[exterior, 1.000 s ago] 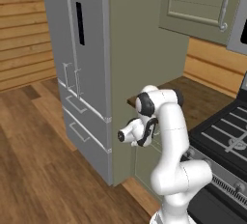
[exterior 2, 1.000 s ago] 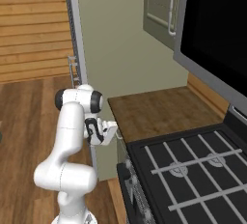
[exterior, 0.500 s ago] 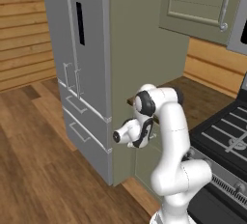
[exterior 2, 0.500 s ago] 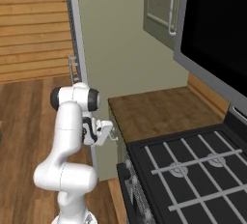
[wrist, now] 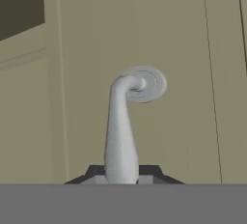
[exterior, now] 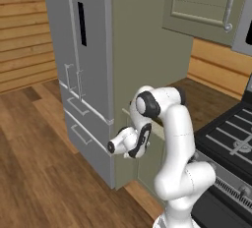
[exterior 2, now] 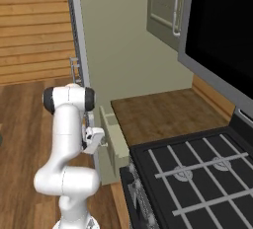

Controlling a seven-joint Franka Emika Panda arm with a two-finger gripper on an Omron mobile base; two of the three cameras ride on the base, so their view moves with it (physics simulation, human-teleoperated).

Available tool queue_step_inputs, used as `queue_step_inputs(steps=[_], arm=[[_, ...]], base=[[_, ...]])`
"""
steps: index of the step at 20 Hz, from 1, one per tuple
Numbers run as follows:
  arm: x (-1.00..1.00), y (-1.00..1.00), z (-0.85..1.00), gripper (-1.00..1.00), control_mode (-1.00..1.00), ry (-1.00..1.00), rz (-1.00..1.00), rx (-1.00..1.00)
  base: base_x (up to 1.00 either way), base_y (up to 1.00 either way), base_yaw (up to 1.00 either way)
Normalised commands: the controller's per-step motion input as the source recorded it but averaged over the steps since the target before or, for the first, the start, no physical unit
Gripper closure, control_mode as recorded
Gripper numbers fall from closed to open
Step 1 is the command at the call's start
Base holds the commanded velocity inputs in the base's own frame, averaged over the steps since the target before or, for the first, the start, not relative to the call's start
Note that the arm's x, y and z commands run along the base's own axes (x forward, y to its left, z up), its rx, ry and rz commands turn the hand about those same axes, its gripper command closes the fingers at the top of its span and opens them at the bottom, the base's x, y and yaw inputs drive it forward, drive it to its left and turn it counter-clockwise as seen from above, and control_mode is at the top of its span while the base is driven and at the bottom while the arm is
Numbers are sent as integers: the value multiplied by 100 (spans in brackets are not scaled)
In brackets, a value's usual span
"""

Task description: Take a straw from the drawer in front and place it inside the glass cup on the dining counter.

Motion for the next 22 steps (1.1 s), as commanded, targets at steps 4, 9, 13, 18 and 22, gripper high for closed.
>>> queue_step_inputs(steps=[4, 9, 13, 18, 22], arm=[[-86, 45, -4, 100, -100, 2, 0, 0], [-71, 61, 0, 100, -100, 1, 0, 0], [-35, 90, 0, 100, -100, 0, -2, 0], [-31, 95, 0, -100, -100, 0, -5, 0], [-42, 52, 1, -100, -100, 0, -7, 0]], base=[[0, 0, 0], [0, 0, 0], [0, 0, 0], [0, 0, 0], [0, 0, 0]])
